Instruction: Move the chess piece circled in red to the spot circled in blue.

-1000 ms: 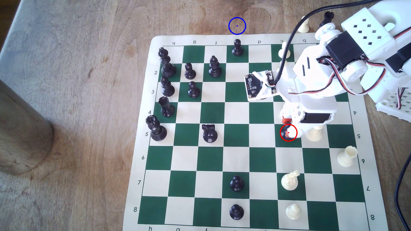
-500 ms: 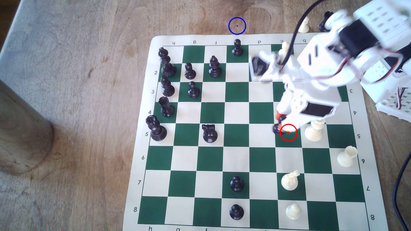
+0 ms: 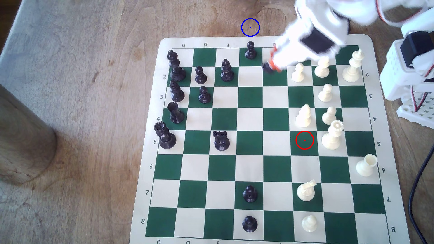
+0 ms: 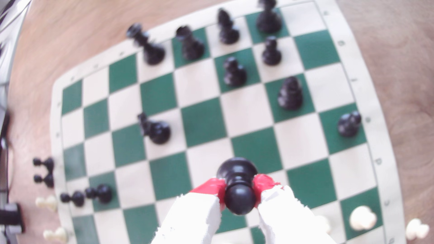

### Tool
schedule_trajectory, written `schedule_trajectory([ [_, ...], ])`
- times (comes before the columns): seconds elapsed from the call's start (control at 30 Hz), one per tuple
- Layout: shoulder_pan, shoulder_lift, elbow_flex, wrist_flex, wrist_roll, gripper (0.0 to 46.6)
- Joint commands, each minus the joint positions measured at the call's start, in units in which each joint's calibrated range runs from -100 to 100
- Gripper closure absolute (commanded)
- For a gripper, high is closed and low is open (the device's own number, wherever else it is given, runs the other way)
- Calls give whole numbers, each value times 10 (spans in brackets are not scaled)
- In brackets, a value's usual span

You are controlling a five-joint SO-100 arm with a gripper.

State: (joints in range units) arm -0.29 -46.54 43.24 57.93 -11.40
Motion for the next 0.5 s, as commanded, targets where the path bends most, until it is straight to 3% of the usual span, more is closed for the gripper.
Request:
schedule_trajectory([
  [0.0, 58, 21, -98, 9, 6, 463],
  [0.2, 163, 103, -159, -4, 29, 463],
  [0.47, 225, 268, -249, -21, 42, 463],
])
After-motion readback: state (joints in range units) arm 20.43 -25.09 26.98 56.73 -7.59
